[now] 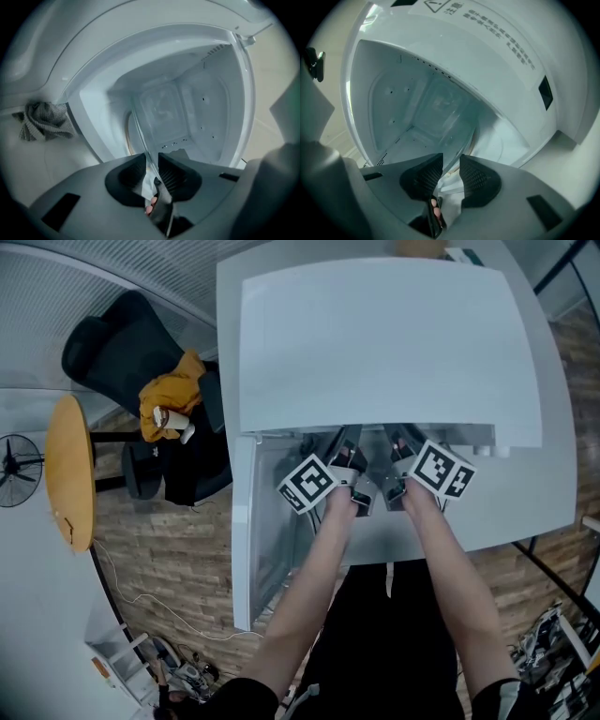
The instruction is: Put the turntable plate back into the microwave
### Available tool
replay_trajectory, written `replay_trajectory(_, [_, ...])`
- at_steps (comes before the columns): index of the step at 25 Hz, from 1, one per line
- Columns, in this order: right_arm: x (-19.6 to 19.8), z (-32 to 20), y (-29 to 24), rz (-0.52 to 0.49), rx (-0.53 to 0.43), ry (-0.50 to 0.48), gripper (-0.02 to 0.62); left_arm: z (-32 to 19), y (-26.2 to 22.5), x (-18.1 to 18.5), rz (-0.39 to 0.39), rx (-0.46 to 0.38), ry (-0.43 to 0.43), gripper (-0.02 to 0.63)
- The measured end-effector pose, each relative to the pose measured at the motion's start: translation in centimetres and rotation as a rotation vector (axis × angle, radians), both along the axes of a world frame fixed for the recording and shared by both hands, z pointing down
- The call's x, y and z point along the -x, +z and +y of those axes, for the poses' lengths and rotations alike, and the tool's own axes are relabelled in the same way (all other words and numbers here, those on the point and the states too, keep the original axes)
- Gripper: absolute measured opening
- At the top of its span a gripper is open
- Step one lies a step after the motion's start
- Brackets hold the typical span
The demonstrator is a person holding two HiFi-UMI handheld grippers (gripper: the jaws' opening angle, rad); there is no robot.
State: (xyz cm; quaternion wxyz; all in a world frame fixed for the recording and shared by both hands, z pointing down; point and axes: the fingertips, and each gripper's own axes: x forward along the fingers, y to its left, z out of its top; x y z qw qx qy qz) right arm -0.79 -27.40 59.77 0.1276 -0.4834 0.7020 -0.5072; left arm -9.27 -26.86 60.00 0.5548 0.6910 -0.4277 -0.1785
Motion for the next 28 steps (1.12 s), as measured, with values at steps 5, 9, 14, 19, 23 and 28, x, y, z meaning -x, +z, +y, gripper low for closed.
replay_trajectory(5, [-0.2,0.2,0.4,0.000,0.013,-0.010,0.118,-0.3,0.2,-0.1,0.068,0.020,-0.057,0.063])
replay_trajectory(9, [0.2,0.7,0.4,0.026,0.016,-0.058,0.138,-0.8,0.3,0.2,0.093,0.028,-0.092,0.055])
replay_trajectory(14, [0.5,1.3,0.7,-0.010,0.024,-0.071,0.121,-1.1,0.9,0.7,0.092,0.051,-0.116,0.052])
replay_trajectory(19, [0.4,1.0,0.2,-0.058,0.011,-0.040,0.098,-1.2,0.9,0.7,0.040,0.068,-0.085,0.065])
replay_trajectory(23, [0.7,0.6,0.0,-0.070,0.013,-0.011,0.081,-0.8,0.9,0.9,-0.033,0.084,-0.057,0.080])
replay_trajectory(28, [0.5,0.2,0.3,-0.058,0.031,0.020,0.074,-0.3,1.1,1.1,-0.035,0.112,-0.060,0.078])
